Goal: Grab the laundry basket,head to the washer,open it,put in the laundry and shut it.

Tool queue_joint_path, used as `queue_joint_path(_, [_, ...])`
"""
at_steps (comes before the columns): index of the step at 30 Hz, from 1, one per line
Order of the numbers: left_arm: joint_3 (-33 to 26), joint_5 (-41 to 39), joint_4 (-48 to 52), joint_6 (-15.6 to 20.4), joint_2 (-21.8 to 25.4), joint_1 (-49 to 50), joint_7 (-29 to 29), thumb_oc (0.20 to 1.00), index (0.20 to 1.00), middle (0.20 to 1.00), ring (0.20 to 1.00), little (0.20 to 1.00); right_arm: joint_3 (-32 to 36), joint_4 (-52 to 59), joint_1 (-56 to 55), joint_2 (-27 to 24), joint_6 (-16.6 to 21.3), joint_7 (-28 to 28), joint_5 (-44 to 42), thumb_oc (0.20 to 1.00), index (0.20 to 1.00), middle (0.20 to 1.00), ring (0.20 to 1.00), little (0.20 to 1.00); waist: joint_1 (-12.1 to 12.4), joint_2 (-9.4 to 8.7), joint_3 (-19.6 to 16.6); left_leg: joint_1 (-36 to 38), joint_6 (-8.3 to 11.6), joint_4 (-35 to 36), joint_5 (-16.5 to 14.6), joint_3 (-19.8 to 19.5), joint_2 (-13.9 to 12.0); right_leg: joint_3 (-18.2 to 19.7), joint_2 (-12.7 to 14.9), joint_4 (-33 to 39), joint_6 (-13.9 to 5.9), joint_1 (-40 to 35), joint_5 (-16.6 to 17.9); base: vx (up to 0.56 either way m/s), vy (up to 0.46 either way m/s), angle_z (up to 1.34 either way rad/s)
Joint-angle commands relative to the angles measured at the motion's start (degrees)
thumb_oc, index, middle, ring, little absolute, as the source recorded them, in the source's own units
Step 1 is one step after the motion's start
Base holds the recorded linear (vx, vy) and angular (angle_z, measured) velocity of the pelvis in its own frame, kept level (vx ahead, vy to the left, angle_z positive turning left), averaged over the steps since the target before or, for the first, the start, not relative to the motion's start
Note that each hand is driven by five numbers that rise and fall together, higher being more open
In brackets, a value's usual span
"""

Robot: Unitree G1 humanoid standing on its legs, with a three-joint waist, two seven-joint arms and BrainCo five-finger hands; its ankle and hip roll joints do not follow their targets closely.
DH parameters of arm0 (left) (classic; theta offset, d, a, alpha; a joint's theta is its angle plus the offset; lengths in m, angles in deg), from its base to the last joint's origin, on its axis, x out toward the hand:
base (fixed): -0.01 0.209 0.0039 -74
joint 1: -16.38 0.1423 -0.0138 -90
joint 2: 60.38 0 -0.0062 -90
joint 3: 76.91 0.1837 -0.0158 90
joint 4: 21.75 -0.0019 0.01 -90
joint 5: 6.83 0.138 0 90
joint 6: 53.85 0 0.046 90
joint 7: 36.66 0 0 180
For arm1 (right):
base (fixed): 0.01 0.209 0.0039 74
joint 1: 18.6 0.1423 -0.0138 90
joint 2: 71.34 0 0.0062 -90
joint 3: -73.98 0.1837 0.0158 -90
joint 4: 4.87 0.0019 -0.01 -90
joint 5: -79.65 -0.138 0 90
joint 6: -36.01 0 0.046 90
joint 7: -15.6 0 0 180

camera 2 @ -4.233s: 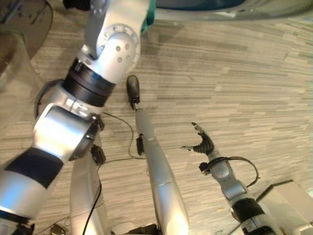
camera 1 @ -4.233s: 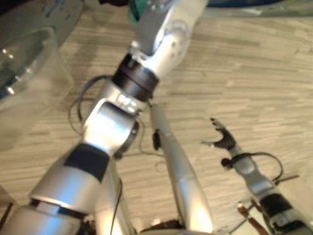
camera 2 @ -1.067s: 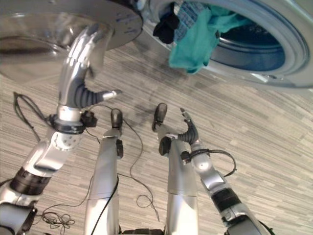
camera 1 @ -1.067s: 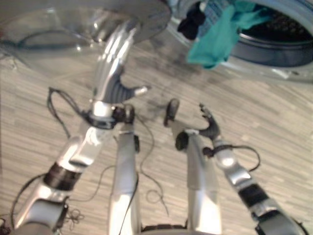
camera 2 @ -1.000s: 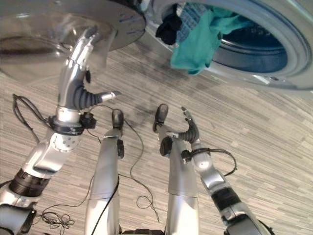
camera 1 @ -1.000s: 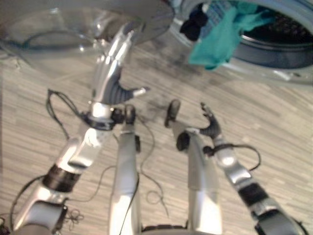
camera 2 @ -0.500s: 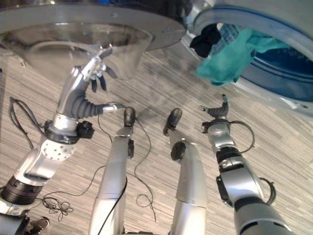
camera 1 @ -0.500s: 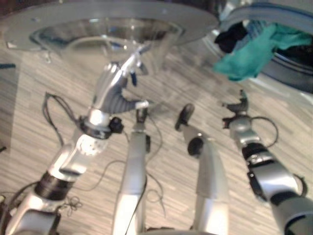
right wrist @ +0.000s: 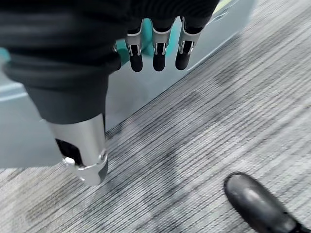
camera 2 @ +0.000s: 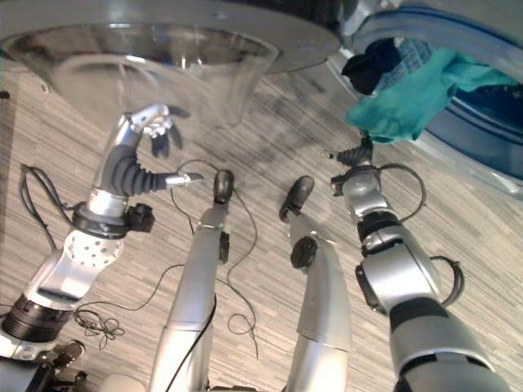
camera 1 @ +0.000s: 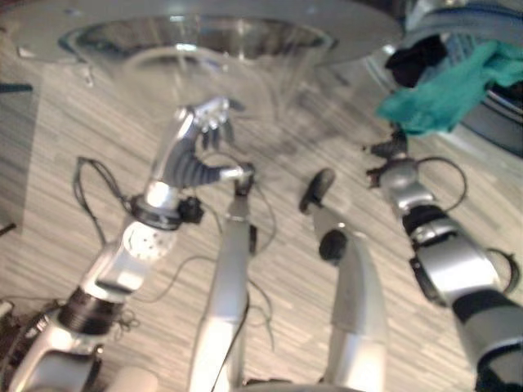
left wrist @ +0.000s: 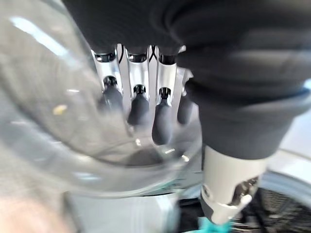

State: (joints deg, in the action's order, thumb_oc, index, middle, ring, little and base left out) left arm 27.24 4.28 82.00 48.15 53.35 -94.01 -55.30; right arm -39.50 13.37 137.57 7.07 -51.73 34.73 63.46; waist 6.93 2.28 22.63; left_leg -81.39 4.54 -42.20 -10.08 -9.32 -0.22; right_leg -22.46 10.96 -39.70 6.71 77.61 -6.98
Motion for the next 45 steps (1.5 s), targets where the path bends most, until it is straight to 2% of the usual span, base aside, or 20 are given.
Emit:
queue_joint_path(1, [-5.7,-2.2,0.6,-1.2,-0.5,0.5,-2.3,1.000,1.000,1.000,1.000,1.000,-2.9,-3.8,0.3,-4.3,0.2,1.1,-0.4,1.000,1.000,1.000,1.000,1.000,-0.1,1.24,0.9,1.5,-4.26,-3.7,-5.6,1.9,-1.2,1.5,1.2,0.4,-7.03,-2.1,-3.4,0.01,-0.022,0.04])
queue_joint_path(3, [-5.6,-2.5,1.1,-1.1,-0.4,0.5,-2.1,1.000,1.000,1.000,1.000,1.000,-5.5,-6.3,3.9,-6.7,-0.8,1.4,2.3,1.000,1.000,1.000,1.000,1.000,0.4,1.61,0.9,1.3,-4.11,-3.2,-5.3,1.8,-1.1,1.3,1.4,0.4,-7.16,-1.8,-3.6,0.01,-0.024,0.12])
queue_joint_path(6, [-5.3,-3.4,1.4,-1.0,-0.2,1.0,-1.4,1.000,1.000,1.000,1.000,1.000,-6.0,-10.1,6.7,-10.3,-1.5,0.5,1.0,1.000,1.000,1.000,1.000,1.000,0.5,1.85,0.9,1.3,-4.08,-2.6,-5.0,1.7,-0.9,1.2,1.6,0.4,-7.26,-1.6,-3.6,0.01,-0.012,0.07])
queue_joint_path(13, [-5.0,-5.6,1.2,-1.3,-0.1,1.2,-0.2,1.000,1.000,1.000,1.000,1.000,-6.0,-14.2,8.0,-13.7,-1.6,-1.7,-3.2,1.000,1.000,1.000,1.000,1.000,0.4,1.81,1.0,1.3,-3.89,-2.0,-4.7,1.7,-0.8,1.0,1.6,0.9,-7.22,-1.7,-3.7,0.00,-0.011,0.04])
queue_joint_path(18, [-3.4,-7.4,-0.2,-1.7,-1.0,-0.4,0.8,1.000,1.000,1.000,1.000,1.000,-3.8,-15.3,7.7,-9.9,-0.8,-2.2,-8.6,1.000,1.000,1.000,1.000,1.000,-0.2,1.36,1.0,2.1,-4.17,-1.7,-4.9,1.8,-0.7,0.8,1.6,2.3,-7.48,-2.7,-2.7,0.00,0.016,-0.01])
queue_joint_path(22, [-2.3,-8.8,-0.3,-1.6,-1.7,-2.1,1.3,1.000,1.000,1.000,1.000,1.000,1.7,-14.5,6.8,-6.9,0.9,-1.2,-16.2,1.000,1.000,1.000,1.000,1.000,-0.4,1.62,1.2,3.2,-4.60,-0.9,-5.0,2.3,-0.3,1.0,1.8,3.3,-8.09,-3.6,-2.0,-0.01,0.063,-0.02])
queue_joint_path(23, [-2.1,-8.9,-0.4,-1.6,-1.6,-2.2,1.3,1.000,1.000,1.000,1.000,1.000,1.8,-14.4,6.6,-6.9,1.0,-1.2,-16.5,1.000,1.000,1.000,1.000,1.000,-0.3,1.49,1.2,3.2,-4.64,-0.8,-5.0,2.3,-0.2,1.0,1.9,3.4,-8.15,-3.7,-1.9,-0.01,0.094,-0.02])
queue_joint_path(24, [-1.5,-9.3,-0.8,-1.4,-1.6,-2.9,1.5,1.000,1.000,1.000,1.000,1.000,4.9,-12.7,6.4,-6.2,2.4,-0.5,-21.5,1.000,1.000,1.000,1.000,1.000,-0.4,1.75,1.2,3.4,-5.05,-0.6,-5.2,2.5,0.1,1.4,2.0,3.6,-8.39,-3.9,-1.7,-0.01,0.067,-0.02])
queue_joint_path(26, [-1.3,-9.4,-1.2,-1.4,-1.6,-3.3,1.5,1.000,1.000,1.000,1.000,1.000,6.0,-11.8,6.1,-5.9,2.7,-0.4,-23.3,1.000,1.000,1.000,1.000,1.000,-0.3,1.80,1.2,3.5,-5.22,-0.4,-5.3,2.7,0.2,1.6,2.1,3.8,-8.50,-4.0,-1.6,-0.01,0.108,-0.05])
queue_joint_path(27, [-1.3,-9.7,-1.9,-1.3,-1.5,-3.5,1.5,1.000,1.000,1.000,1.000,1.000,7.8,-9.4,5.3,-5.0,3.8,-0.4,-27.2,1.000,1.000,1.000,1.000,1.000,-0.2,2.07,1.1,3.9,-5.58,0.0,-5.5,3.2,0.4,2.1,2.4,4.1,-8.74,-4.2,-1.2,-0.01,0.166,-0.06])
queue_joint_path(32, [-1.9,-9.9,-2.8,-1.0,-1.1,-2.9,1.4,1.000,1.000,1.000,1.000,1.000,10.6,-5.9,2.9,-3.7,5.0,-0.2,-32.2,1.000,1.000,1.000,1.000,1.000,-0.1,2.02,0.8,5.0,-6.23,0.9,-5.7,4.3,1.0,3.0,2.7,5.0,-9.20,-5.1,-0.5,0.00,0.113,-0.04])
queue_joint_path(33, [-2.3,-10.2,-3.0,-1.0,-1.0,-2.6,1.3,1.000,1.000,1.000,1.000,1.000,12.3,-4.9,1.5,-3.0,5.7,-0.3,-35.3,1.000,1.000,1.000,1.000,1.000,-0.2,2.01,0.7,5.3,-6.45,1.0,-5.7,4.6,1.2,3.5,2.8,5.4,-9.42,-5.6,-0.2,0.01,0.075,-0.06])
queue_joint_path(38, [-3.3,-10.4,-3.4,-0.8,-1.1,-2.4,1.0,1.000,1.000,1.000,1.000,1.000,17.0,-2.4,-2.7,-2.1,7.4,-0.6,-42.2,1.000,1.000,1.000,1.000,1.000,-0.5,1.98,0.6,6.6,-6.53,2.1,-5.6,5.0,1.8,4.3,2.9,6.3,-9.69,-6.6,0.1,0.01,0.049,-0.01])
queue_joint_path(40, [-4.1,-10.3,-3.9,-0.9,-1.2,-2.0,0.4,1.000,1.000,1.000,1.000,1.000,20.4,0.2,-4.9,-1.5,9.8,-0.9,-48.4,1.000,1.000,1.000,1.000,1.000,-0.6,1.85,0.3,7.0,-6.47,2.6,-5.5,5.4,2.2,4.5,2.9,6.4,-9.45,-6.7,-0.2,0.00,0.017,0.00])
queue_joint_path(45, [-4.3,-9.6,-4.8,-1.5,-2.0,-1.8,-0.5,1.000,1.000,1.000,1.000,1.000,23.6,1.6,-4.6,-0.8,12.6,-0.1,-54.6,1.000,1.000,1.000,1.000,1.000,-0.7,1.70,0.1,6.4,-6.61,2.2,-5.7,5.7,2.4,4.8,2.7,6.4,-9.46,-6.2,0.0,0.00,0.000,0.00])
